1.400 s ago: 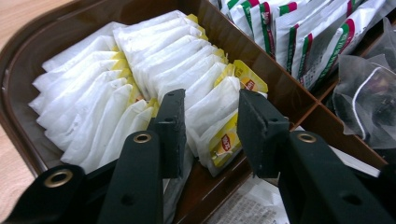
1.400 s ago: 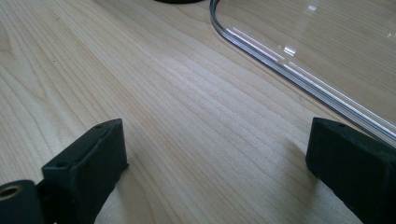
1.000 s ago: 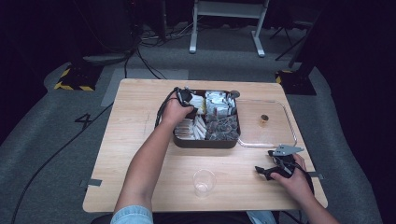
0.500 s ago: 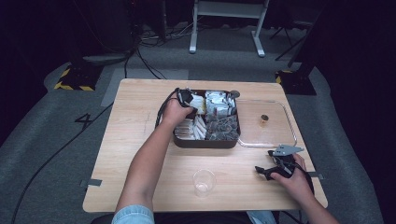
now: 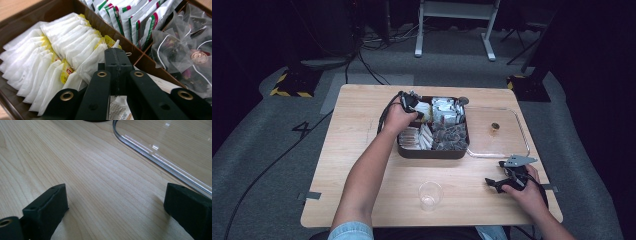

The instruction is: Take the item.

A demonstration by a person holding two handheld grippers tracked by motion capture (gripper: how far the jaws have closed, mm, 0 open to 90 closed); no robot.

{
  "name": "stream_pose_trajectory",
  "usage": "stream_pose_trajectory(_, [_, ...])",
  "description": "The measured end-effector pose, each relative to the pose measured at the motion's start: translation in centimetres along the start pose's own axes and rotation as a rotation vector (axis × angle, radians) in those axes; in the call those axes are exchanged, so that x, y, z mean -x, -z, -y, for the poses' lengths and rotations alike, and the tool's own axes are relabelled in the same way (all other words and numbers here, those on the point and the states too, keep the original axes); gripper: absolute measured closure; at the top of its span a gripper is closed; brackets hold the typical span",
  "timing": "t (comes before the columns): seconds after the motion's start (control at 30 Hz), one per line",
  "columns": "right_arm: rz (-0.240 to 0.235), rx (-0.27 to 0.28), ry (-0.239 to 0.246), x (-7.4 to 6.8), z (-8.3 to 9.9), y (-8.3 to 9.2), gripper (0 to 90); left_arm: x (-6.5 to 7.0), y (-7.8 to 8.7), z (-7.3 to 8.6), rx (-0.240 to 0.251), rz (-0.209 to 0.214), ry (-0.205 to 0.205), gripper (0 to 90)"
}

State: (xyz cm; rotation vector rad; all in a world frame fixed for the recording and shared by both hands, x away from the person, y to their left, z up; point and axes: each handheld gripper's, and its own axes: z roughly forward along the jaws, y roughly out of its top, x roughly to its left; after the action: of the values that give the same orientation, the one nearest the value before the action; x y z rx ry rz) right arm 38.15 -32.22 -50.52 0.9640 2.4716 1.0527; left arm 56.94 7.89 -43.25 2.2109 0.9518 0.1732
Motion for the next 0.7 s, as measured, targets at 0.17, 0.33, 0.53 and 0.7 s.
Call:
stream_pose_trajectory(0.17, [-0.002, 0.000, 0.001, 0.0, 0.0, 0.0, 5.2, -0.2, 0.5, -0.4, 0.024, 0.013, -0.012, 90.0])
stream_pose_trajectory(0.33, [-0.003, 0.000, 0.003, 0.0, 0.0, 0.0, 5.2, -0.2, 1.6, -0.9, 0.051, 0.019, -0.018, 90.0])
stream_pose_trajectory(0.53, [-0.005, 0.000, 0.005, 0.1, 0.0, 0.0, 5.2, 0.5, 3.8, -1.2, 0.102, 0.043, -0.044, 90.0])
stream_pose_trajectory(0.7, [-0.005, 0.000, 0.005, 0.1, 0.0, 0.0, 5.2, 1.7, 5.5, -1.0, 0.154, 0.069, -0.049, 90.0])
